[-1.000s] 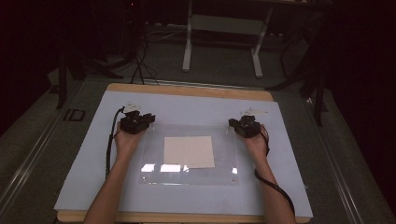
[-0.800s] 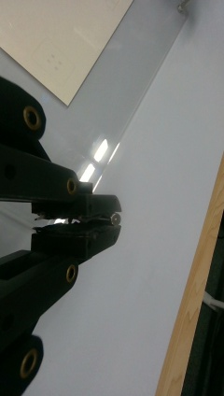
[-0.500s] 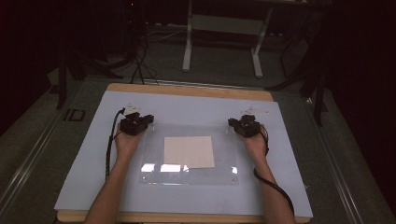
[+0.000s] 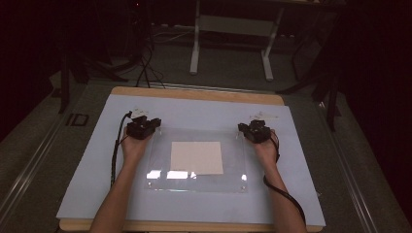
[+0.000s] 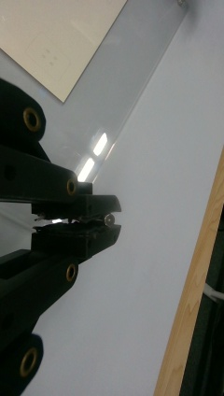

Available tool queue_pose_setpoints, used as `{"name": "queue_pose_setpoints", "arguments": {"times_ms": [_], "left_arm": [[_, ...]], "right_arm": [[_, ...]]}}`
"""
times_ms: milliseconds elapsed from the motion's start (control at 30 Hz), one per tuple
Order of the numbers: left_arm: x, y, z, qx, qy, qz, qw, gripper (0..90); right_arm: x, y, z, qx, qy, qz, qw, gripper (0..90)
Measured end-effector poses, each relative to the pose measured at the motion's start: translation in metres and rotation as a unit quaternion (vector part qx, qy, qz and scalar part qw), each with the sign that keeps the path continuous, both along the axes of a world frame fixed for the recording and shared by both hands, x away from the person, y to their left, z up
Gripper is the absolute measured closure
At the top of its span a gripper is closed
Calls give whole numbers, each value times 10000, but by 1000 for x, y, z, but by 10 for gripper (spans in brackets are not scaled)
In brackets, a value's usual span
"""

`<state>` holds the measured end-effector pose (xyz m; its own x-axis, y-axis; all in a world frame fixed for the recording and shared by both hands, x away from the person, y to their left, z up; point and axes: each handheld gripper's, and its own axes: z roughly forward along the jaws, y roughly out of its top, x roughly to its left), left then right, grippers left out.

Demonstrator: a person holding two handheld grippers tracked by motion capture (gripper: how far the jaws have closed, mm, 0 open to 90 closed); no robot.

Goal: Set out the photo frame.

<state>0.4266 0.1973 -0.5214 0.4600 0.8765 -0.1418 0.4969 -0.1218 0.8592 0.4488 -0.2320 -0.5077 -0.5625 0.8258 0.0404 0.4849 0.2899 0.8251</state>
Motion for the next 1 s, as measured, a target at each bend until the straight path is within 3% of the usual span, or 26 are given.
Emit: {"name": "queue_pose_setpoints", "arguments": {"times_ms": [133, 167, 400, 700, 1000], "left_arm": [[0, 0, 0, 0, -10, 7, 10000, 828], [1, 1, -1, -116, 57, 40, 9999, 828], [7, 5, -2, -396, 262, -11, 9989, 825], [17, 5, 1, -455, 516, 46, 9976, 834], [28, 2, 2, -630, 783, 268, 9946, 836]], "right_arm": [[1, -1, -1, 26, 5, 28, 10000, 857], [2, -2, -1, 71, 8, 51, 10000, 857], [7, -3, 0, 190, 199, 86, 9996, 857], [17, -4, 1, 301, 452, 36, 9985, 862], [26, -5, 3, 391, 655, -19, 9971, 862]]}}
